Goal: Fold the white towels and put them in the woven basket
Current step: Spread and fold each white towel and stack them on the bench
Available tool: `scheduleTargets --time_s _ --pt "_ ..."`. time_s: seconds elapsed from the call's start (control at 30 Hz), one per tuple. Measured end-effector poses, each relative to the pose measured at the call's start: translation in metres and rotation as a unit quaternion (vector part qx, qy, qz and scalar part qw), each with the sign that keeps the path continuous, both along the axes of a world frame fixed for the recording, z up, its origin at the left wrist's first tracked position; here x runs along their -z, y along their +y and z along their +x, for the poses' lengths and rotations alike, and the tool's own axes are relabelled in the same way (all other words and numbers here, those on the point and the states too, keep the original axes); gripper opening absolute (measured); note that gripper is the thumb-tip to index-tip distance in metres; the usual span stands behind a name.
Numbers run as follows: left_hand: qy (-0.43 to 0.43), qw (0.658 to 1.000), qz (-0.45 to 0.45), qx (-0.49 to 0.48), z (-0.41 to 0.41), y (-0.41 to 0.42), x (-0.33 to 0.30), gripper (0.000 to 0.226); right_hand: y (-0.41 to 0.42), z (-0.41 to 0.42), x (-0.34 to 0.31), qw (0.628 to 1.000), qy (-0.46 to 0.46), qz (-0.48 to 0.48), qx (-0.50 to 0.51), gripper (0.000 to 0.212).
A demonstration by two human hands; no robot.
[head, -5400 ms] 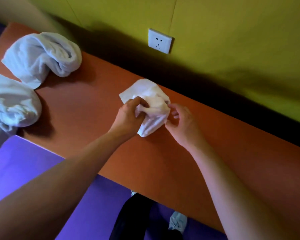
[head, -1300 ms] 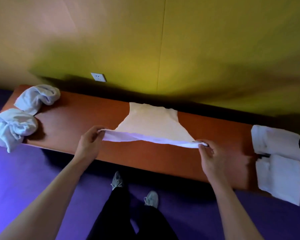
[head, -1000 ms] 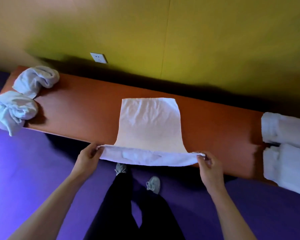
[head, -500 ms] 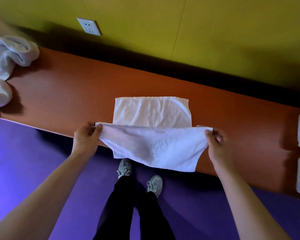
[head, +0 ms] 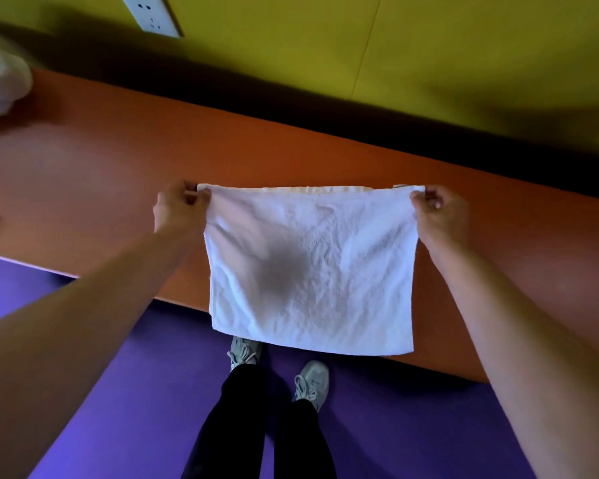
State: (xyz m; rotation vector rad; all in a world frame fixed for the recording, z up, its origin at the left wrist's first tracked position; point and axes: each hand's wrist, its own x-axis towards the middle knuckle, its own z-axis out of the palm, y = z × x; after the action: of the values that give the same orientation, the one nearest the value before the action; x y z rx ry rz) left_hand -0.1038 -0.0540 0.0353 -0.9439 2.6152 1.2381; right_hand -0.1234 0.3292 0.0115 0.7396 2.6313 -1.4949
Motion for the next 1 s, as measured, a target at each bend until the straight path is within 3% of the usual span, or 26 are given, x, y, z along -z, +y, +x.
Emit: scheduleTargets --time_s 0.07,0.2,0.33,0.47,0.57,0.67,0.8,0.9,1.0 --pt "0.003 1.0 0.001 -0.002 -0.008 0.001 0.009 0.013 0.002 -0.004 0.009 1.0 -0.004 0.011 0.013 0.006" --pt "-0.063 0.998 0.009 -0.012 0.006 0.0 0.027 0.051 0.014 0.021 0.021 0.997 -0.063 0.032 0.036 0.028" --pt "-0.127 0.992 -0.001 -0.005 0.079 0.005 0.042 0.042 0.016 0.103 0.039 0.983 -0.172 0.07 0.007 0.027" --pt "-0.169 0.985 0.005 -0.027 0.169 0.022 0.058 0.034 0.003 0.19 0.049 0.971 -0.223 0.086 0.012 0.03" --pt "-0.205 0.973 0.072 -0.078 0.212 0.029 0.077 0.042 -0.004 0.235 0.053 0.965 -0.255 0.051 0.043 0.034" --pt "-0.198 0.952 0.177 -0.153 0.22 0.031 0.085 0.051 -0.01 0.248 0.05 0.958 -0.275 0.037 0.074 0.024" --pt "-0.188 0.881 0.313 -0.299 0.202 0.028 0.09 0.077 -0.006 0.244 0.057 0.955 -0.265 -0.041 0.127 0.021" --pt "-0.211 0.85 0.359 -0.322 0.191 0.021 0.095 0.056 0.0 0.24 0.059 0.957 -0.265 -0.05 0.109 0.006" --pt "-0.234 0.863 0.335 -0.296 0.187 0.019 0.091 0.023 -0.001 0.236 0.048 0.962 -0.252 -0.047 0.091 0.009"
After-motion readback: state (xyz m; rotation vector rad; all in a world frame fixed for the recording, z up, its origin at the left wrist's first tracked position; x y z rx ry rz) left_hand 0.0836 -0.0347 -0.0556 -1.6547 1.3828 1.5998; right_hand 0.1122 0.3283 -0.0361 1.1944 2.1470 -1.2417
